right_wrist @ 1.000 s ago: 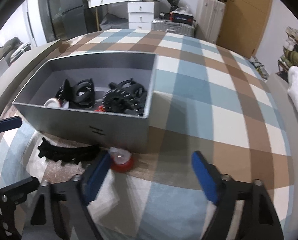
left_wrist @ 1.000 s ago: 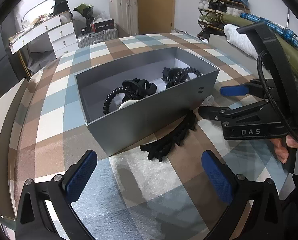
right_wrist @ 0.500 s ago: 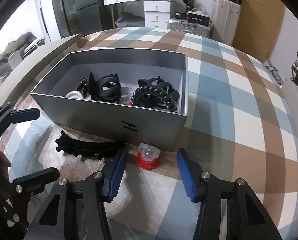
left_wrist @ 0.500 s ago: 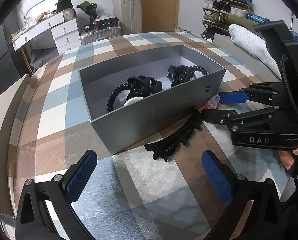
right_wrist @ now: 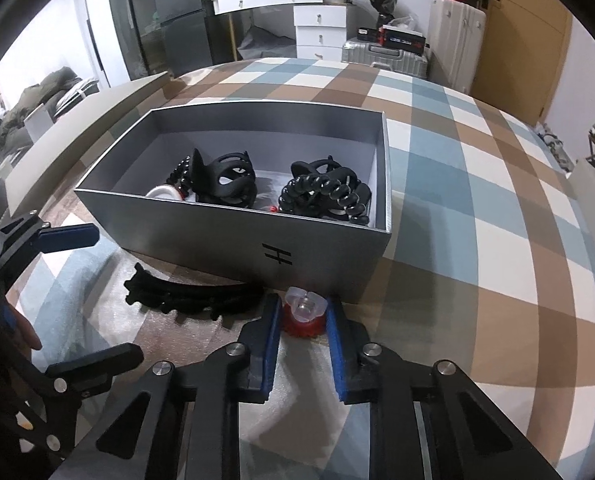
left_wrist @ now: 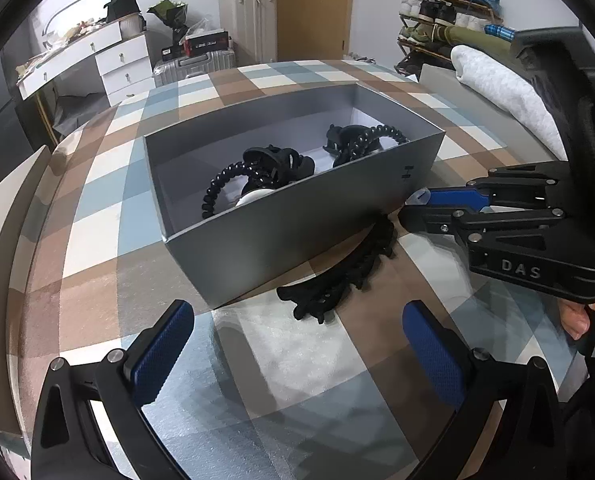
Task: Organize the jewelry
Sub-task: 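Lower the right gripper onto the red-capped clear item and close, then lower the left gripper onto the black claw clip and close while the right holds the red-capped item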
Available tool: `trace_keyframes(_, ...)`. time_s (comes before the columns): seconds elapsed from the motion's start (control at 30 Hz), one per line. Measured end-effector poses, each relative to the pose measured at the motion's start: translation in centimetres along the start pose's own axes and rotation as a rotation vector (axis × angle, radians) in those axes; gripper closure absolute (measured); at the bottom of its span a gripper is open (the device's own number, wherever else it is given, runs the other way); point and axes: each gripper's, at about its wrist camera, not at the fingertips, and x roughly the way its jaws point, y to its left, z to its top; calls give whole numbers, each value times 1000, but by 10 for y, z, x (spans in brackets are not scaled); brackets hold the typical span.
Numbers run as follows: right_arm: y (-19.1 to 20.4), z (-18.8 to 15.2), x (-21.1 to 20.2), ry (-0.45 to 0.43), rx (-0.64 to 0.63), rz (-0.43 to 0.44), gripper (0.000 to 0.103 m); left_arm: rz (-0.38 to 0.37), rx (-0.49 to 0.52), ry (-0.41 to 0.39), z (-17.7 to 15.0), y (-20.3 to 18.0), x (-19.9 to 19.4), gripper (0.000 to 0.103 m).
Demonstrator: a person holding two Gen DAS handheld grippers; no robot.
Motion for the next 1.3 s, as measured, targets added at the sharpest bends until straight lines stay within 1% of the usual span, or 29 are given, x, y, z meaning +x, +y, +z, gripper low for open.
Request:
trace_keyframes(0.1,3,0,-5,-7,-23,34,85,-1,1,-2,0,0,0,1)
trace_keyframes(0.3,11,3,-22,-47,-62,38,85,-19,3,-16,0,0,1,1)
trace_keyframes(0.43,9,5,-28,-64,-55,49,85,-34,-9,-41,1,1,-2,2)
trace_keyframes(0.67,3,6,-28,-64,-32,50,85,-45,-45,-49,4,-1,-1,4)
trace_keyframes(0.77,3,5,-31,-67,-29,48,85,-35,-38,-45,5,-7,0,12)
trace_keyframes(0.83,3,5,-32,-71,-29,48,85,-25,-28,-38,4,-12,1,20)
trace_keyframes(0.93,4,6,-34,-74,-29,50,85,2,-14,-17,3,-16,6,24)
trace_keyframes(1.0,4,5,-35,-76,-30,49,85,15,-9,-11,3,-17,6,24)
trace_keyframes(1.07,3,6,-35,-76,-29,47,85,16,-18,-3,2,-16,6,27)
trace_keyframes(1.1,3,6,-35,-77,-27,48,85,15,-30,6,2,-15,6,31)
trace_keyframes(1.13,3,6,-35,-77,-25,49,85,8,-34,17,1,-15,7,34)
trace_keyframes(1.17,2,6,-36,-78,-25,49,85,6,-27,21,1,-17,6,34)
trace_keyframes(1.23,2,6,-35,-76,-24,47,85,-35,-7,37,0,-21,2,34)
trace_keyframes(1.27,2,6,-35,-75,-25,45,85,-59,-5,34,0,-21,-1,34)
trace_keyframes(1.3,2,6,-35,-73,-25,45,84,-67,-7,26,0,-21,-3,34)
